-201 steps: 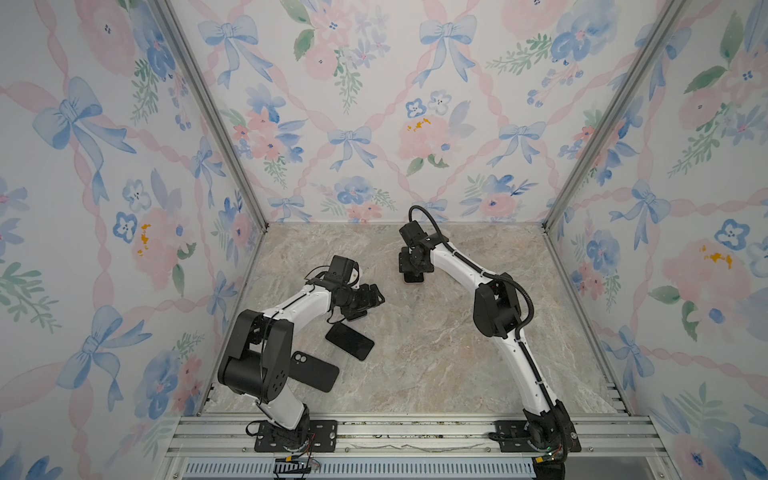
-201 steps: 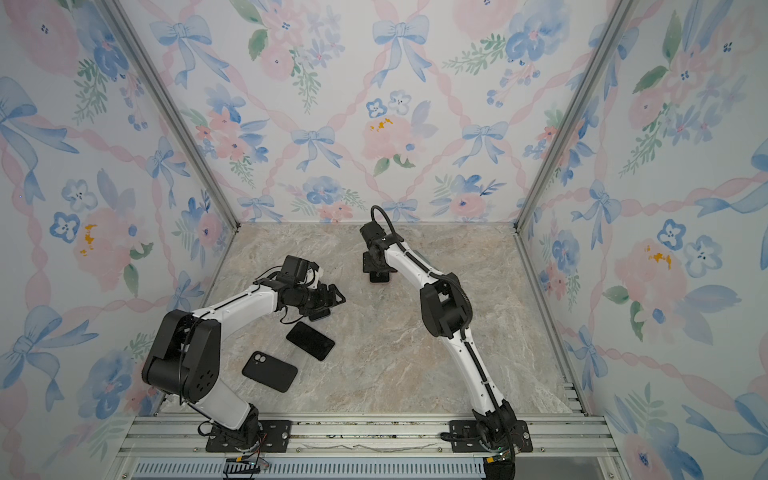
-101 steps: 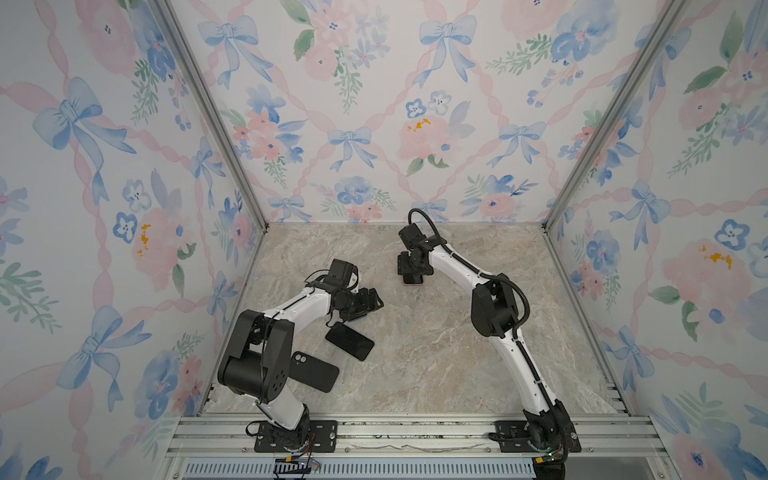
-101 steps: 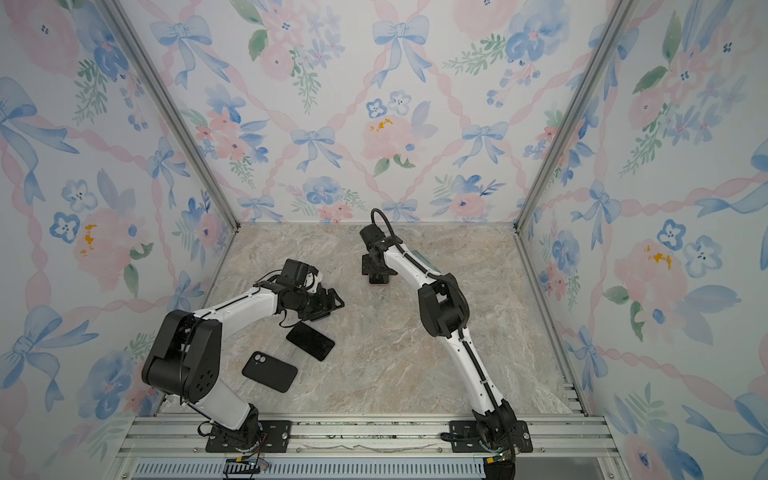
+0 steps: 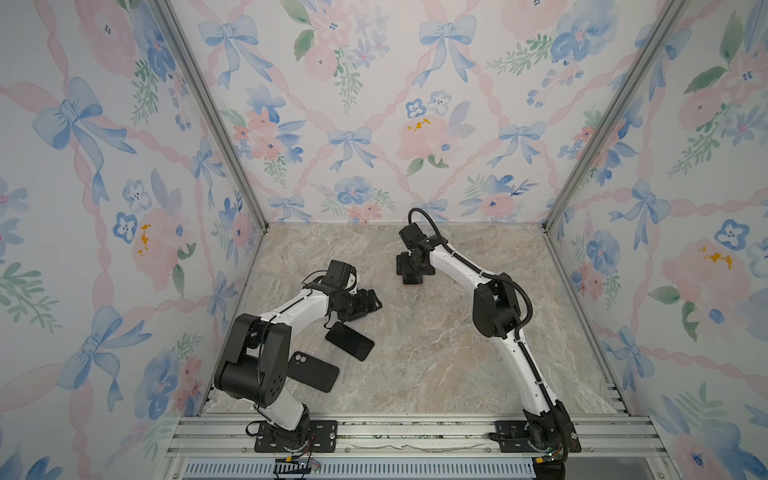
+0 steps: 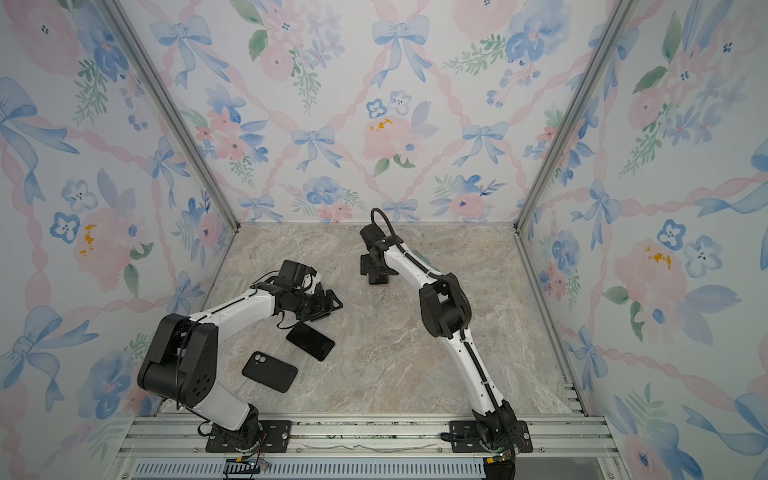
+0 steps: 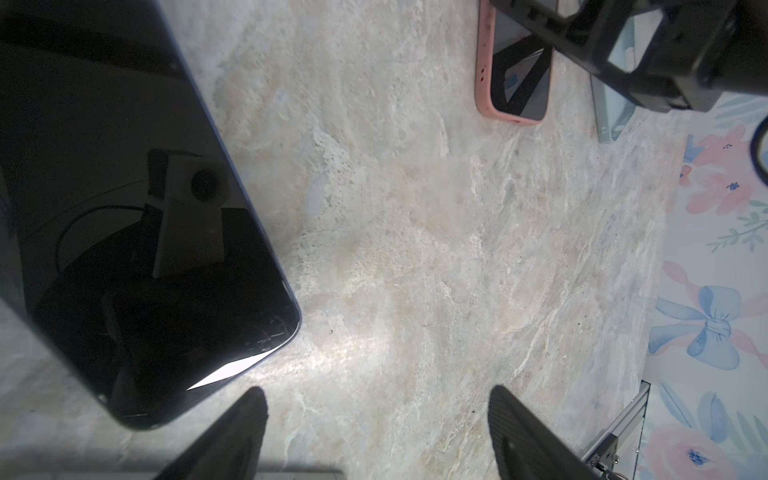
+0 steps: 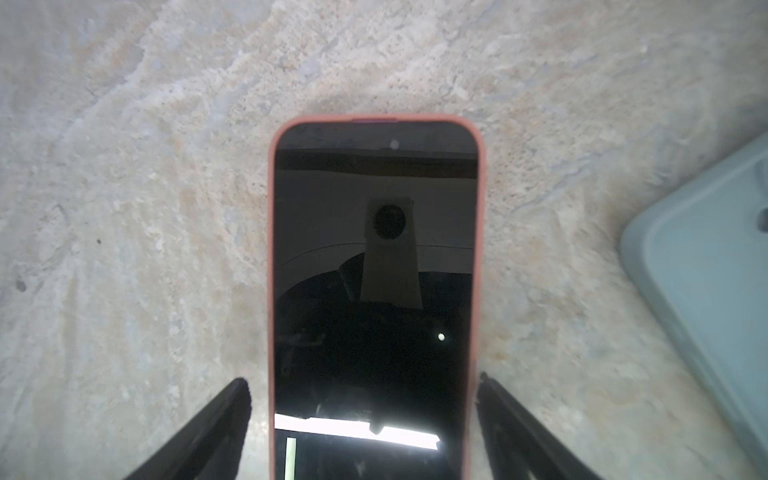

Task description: Put the phone into the phone case

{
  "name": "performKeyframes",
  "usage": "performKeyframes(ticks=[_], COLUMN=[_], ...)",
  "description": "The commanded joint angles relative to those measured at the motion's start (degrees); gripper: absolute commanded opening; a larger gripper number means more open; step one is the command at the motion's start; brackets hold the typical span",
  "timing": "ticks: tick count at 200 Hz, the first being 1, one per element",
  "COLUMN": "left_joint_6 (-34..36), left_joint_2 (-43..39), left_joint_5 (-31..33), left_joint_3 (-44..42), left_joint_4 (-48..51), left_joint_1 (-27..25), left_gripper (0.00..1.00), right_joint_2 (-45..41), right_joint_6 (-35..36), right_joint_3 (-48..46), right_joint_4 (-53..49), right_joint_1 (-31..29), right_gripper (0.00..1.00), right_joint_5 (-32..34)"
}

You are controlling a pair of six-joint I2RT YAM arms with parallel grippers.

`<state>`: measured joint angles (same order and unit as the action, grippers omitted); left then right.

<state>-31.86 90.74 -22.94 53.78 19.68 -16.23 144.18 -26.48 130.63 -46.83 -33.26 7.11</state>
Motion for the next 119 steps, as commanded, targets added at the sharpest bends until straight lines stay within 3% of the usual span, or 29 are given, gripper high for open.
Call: performKeyframes(ticks=[1,38,65,119], left_joint_6=[1.9,1.9,1.6,1.7], left_joint_2=[-3.0,-4.8,-4.0,-5.8], left_joint_5=[-0.3,0.1,0.4,2.9], left_joint_3=[-1.1,-2.7,-2.9,-2.9], left_joint_4=[2.7,4.4,6.1,6.6], left_joint_1=[2.1,6.6,9.8,10.9], left_gripper=[0.84,0.80,0.76,0.82], right_joint_2=[-9.3,-13.7,-14.3,-13.6], right_joint_6=[2.7,3.4,3.5,2.4], right_joint_3=[-6.1,-15.0,-16.5,-17.1], right_joint_4=[3.7,8.1,8.7,7.5], right_joint_1=[-2.6,-6.8,-10.4,-16.7], right_gripper=[0.87,0.87,0.87,0.87], right_joint_5=[0.2,-0.4,-0.6,-1.6])
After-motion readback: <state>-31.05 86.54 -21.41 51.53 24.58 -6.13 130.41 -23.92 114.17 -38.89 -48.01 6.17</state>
